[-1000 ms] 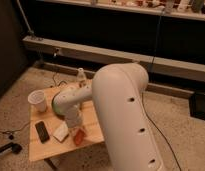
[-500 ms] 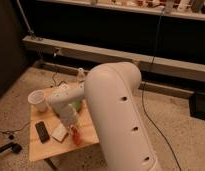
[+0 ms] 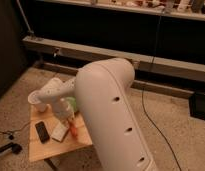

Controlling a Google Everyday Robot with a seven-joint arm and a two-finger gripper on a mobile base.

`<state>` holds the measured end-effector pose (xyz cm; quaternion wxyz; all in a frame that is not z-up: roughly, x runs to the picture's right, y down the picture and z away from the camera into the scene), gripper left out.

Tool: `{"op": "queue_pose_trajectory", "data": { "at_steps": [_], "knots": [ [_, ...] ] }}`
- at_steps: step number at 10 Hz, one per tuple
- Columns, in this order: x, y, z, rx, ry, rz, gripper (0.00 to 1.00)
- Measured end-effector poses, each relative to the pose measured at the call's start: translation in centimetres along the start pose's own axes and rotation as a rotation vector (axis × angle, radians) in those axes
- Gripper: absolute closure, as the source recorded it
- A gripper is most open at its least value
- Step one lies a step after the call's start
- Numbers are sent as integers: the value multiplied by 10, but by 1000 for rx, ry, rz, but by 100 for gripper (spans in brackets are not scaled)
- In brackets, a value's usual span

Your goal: Place the pepper in the ceramic bowl

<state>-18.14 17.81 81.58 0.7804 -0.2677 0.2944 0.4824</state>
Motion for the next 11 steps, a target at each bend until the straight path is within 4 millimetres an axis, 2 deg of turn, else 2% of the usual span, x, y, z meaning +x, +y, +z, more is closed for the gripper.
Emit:
{"op": "queue_pose_trajectory", "data": {
  "at_steps": [2,4,5,7,11],
  "knots": [
    [-18,-7,-57,22,-85,-7,100],
    [-31,-7,-96,25,-149,-4,100],
    [-37,-5,-108,27,-177,-6,100],
    [-55,3,-121,35,-238,-11,100],
    [-89,19,-118,75,-334,-31,100]
  ]
}}
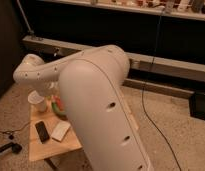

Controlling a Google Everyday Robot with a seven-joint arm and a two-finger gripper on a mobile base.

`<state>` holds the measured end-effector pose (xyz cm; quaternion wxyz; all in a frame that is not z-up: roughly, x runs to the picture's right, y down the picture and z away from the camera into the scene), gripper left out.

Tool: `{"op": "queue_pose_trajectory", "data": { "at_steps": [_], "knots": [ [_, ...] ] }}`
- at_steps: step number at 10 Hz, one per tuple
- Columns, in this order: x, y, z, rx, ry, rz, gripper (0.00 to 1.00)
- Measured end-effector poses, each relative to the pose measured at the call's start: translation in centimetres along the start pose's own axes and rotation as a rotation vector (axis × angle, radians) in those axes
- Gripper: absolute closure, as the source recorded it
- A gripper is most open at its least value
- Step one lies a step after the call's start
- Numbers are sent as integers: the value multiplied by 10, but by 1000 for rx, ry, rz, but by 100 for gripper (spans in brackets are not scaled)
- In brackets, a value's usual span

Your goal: Place the pepper in the ceramic bowl

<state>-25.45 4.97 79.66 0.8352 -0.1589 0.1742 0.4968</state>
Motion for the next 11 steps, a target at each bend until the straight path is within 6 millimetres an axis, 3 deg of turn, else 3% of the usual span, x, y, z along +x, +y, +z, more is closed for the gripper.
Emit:
{"op": "queue_pose_trajectory", "data": {
  "at_steps": [2,7,11],
  "knots": [
    [-4,3,10,32,-18,-16,100],
    [20,9,63,128,62,-52,100],
    [4,1,77,187,50,-46,100]
  ]
}}
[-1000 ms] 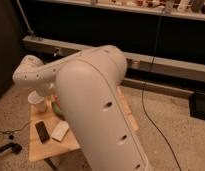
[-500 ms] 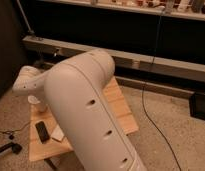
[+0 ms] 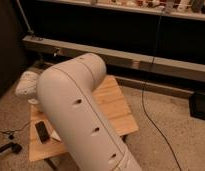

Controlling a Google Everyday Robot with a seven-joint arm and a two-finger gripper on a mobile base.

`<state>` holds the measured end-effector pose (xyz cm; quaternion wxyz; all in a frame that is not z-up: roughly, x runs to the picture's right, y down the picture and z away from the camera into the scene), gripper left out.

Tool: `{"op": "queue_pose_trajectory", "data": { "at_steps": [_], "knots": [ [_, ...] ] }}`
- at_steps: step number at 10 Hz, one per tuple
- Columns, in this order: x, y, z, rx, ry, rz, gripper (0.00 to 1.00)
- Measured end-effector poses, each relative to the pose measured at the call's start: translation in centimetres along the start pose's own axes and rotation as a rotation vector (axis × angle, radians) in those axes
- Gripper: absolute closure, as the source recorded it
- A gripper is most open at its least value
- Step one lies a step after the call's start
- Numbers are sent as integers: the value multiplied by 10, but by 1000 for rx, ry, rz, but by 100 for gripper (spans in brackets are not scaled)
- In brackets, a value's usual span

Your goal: Place the pepper in the ceramic bowl

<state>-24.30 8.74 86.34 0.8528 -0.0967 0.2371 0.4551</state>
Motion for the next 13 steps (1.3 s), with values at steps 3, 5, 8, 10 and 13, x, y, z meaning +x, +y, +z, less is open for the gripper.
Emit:
{"op": "queue_pose_trajectory", "data": {
  "at_steps": [3,5,8,10,13],
  "knots": [
    [-13,-9,10,29,3,28,100],
    [-19,-12,15,26,7,46,100],
    [-24,-12,22,14,11,57,100],
    [-22,-9,28,7,22,56,100],
    [-16,-5,39,-2,53,49,100]
  ]
}}
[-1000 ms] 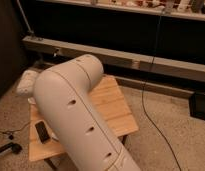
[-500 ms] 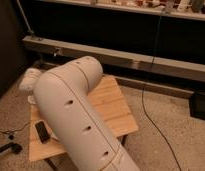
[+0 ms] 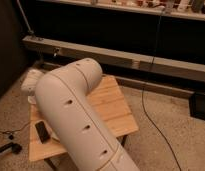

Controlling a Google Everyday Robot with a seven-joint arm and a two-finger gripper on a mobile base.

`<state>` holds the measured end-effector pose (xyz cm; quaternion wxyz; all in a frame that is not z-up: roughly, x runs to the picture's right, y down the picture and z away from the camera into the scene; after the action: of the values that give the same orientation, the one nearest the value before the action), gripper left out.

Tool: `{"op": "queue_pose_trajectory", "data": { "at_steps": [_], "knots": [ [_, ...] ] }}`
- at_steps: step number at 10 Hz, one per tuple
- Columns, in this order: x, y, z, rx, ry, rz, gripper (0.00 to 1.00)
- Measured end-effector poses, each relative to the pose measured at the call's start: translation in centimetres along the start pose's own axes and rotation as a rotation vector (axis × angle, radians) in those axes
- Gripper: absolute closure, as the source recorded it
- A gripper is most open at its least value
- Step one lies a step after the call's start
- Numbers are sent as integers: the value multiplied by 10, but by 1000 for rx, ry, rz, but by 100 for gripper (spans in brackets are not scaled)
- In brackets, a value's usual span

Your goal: Place the pepper in the ceramic bowl

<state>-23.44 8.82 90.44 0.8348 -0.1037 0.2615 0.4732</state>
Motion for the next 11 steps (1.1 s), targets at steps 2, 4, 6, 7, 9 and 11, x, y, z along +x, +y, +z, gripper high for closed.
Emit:
{"op": "queue_pose_trajectory", "data": {
  "at_steps": [2,4,6,7,9,11],
  "knots": [
    [5,1,6,-3,22,-4,100],
    [10,2,14,-16,52,-8,100],
    [14,4,19,-35,87,-11,85],
    [15,4,21,-40,100,-13,74],
    [14,4,25,-44,117,-14,53],
    [12,4,25,-51,122,-12,34]
  ]
}}
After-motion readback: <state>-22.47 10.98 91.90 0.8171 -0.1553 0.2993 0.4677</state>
